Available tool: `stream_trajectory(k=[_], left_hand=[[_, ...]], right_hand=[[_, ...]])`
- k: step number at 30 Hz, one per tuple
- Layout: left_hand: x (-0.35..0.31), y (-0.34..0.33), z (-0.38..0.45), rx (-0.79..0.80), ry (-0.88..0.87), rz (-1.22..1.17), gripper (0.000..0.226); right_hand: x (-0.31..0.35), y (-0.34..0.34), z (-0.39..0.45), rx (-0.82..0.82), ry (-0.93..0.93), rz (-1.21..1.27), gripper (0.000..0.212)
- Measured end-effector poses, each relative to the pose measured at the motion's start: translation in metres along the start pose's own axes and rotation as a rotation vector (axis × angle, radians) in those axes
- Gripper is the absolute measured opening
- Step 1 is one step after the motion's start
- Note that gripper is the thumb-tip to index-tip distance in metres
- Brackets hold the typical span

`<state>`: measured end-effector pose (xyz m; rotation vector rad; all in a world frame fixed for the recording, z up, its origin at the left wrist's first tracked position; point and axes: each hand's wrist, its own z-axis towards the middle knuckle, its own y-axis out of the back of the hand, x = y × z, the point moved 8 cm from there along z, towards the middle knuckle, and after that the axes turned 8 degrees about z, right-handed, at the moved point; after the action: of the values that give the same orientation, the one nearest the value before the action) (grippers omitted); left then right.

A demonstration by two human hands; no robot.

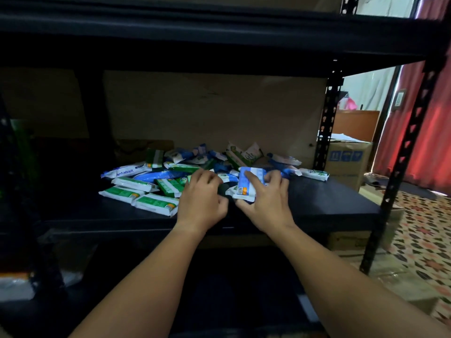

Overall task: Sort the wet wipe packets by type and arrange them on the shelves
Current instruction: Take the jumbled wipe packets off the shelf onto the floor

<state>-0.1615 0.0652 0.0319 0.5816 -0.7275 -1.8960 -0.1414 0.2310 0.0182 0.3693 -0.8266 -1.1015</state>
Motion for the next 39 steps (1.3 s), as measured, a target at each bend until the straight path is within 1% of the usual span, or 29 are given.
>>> stream_trajectory(k=[3,7,11,13,17,22,25,28,30,33,36,38,39], left_hand=[[-0.013,0.016,-0.037,-0.073,-0.035,-0.032,0.036],[-0.025,0.02,-0.09,-0.078,-0.025,-0.054,0.04],[-0.027,0.013,-0.148,-0.039,0.013,-0.073,0.039],[-0.025,0.006,-0.176,0.002,0.029,-0.071,0.038],[-0.018,-0.019,-0.235,0.132,0.07,-0.072,0.041],[-0.004,-0.064,-0.321,0.346,0.132,-0.071,0.039],[0.003,-0.087,-0.371,0.467,0.173,-0.082,0.038],[0.004,-0.106,-0.41,0.647,0.203,-0.079,0.043],[0.004,-0.116,-0.433,0.737,0.237,-0.097,0.047],[0.001,-0.127,-0.459,0.822,0.266,-0.116,0.046],[-0.007,-0.137,-0.477,0.891,0.262,-0.138,0.045],[-0.012,-0.146,-0.484,0.932,0.243,-0.164,0.043],[-0.013,-0.15,-0.486,0.94,0.242,-0.183,0.041]], right_hand=[[0.011,0.015,-0.04,-0.033,0.065,-0.003,0.076],[0.013,0.02,-0.091,-0.018,0.102,-0.007,0.077],[0.011,0.02,-0.149,-0.033,0.125,0.077,0.074],[0.009,0.014,-0.178,0.004,0.128,0.088,0.074],[-0.005,-0.015,-0.233,0.151,0.071,0.043,0.075],[-0.022,-0.054,-0.303,0.294,0.0,0.019,0.072],[-0.034,-0.08,-0.345,0.393,-0.041,-0.004,0.074],[-0.045,-0.101,-0.381,0.525,-0.062,-0.062,0.074],[-0.056,-0.112,-0.403,0.599,-0.106,-0.082,0.076],[-0.067,-0.117,-0.431,0.608,-0.137,-0.099,0.073],[-0.082,-0.127,-0.459,0.717,-0.216,-0.139,0.072],[-0.085,-0.128,-0.465,0.756,-0.213,-0.174,0.076],[-0.085,-0.131,-0.468,0.805,-0.225,-0.184,0.079]])
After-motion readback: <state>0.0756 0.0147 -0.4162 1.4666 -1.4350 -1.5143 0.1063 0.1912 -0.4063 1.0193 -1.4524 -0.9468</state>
